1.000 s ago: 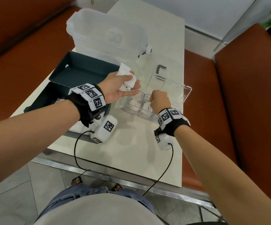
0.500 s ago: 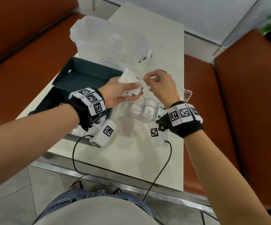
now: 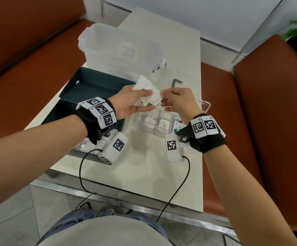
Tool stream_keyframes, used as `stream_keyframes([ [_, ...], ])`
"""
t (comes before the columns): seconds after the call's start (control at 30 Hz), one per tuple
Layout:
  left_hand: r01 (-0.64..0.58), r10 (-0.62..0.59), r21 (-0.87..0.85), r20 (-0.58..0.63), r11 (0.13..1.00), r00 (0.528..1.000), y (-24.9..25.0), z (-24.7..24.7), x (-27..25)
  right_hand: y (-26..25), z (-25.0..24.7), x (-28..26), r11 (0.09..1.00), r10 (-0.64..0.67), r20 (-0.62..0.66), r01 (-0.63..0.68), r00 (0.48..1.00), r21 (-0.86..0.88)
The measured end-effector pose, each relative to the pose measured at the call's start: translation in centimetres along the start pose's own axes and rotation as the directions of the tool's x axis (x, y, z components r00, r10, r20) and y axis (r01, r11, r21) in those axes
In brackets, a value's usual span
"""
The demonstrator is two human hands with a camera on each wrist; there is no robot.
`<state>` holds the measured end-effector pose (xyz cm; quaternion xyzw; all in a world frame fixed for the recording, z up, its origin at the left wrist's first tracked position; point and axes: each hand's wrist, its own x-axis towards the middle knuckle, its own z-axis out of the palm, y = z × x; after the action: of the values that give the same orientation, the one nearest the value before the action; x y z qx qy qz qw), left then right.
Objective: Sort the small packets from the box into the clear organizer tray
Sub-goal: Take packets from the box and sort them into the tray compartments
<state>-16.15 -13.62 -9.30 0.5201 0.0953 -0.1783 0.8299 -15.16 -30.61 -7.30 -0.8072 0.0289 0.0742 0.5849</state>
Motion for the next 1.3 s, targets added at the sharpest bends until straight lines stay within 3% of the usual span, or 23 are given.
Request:
stream_keyframes([
  [0.17, -0.061, 0.057, 0.086, 0.039, 0.994, 0.998, 0.0, 0.4, 0.1, -0.4, 0.0, -0.1, 0.996, -0.088, -0.009, 0.088, 0.996, -0.027],
  [0.33, -0.065, 0.06, 0.105, 0.053, 0.992, 0.997, -0.2, 0.6, 0.3, -0.2, -1.0, 0.0, 0.997, 0.007, -0.011, -0.006, 1.0, 0.071],
  [0.43, -0.059, 0.052, 0.16, 0.046, 0.985, 0.998, -0.4, 0.7, 0.5, 0.1, -1.6, 0.0, 0.999, 0.023, 0.008, -0.022, 1.0, -0.048],
  [0.63, -0.057, 0.042, 0.268, 0.062, 0.962, 0.997, -0.5, 0.6, 0.8, 0.1, -1.9, 0.3, 0.967, -0.093, 0.097, 0.114, 0.991, -0.229],
  [0.77, -0.053, 0.043, 0.269, 0.041, 0.962, 0.998, -0.1, 0.0, 0.8, 0.4, -1.8, 1.1, 0.966, -0.111, 0.004, 0.108, 0.994, -0.233],
  [0.9, -0.054, 0.061, 0.23, -0.021, 0.972, 0.998, 0.4, -1.3, 0.6, 1.1, -1.3, 2.3, 0.978, -0.029, -0.088, 0.011, 0.996, -0.206],
  [1.3, -0.051, 0.071, 0.209, -0.092, 0.977, 0.993, 1.3, -3.5, 0.0, 3.2, 3.1, 4.1, 0.75, 0.005, 0.105, 0.066, 0.994, -0.658],
])
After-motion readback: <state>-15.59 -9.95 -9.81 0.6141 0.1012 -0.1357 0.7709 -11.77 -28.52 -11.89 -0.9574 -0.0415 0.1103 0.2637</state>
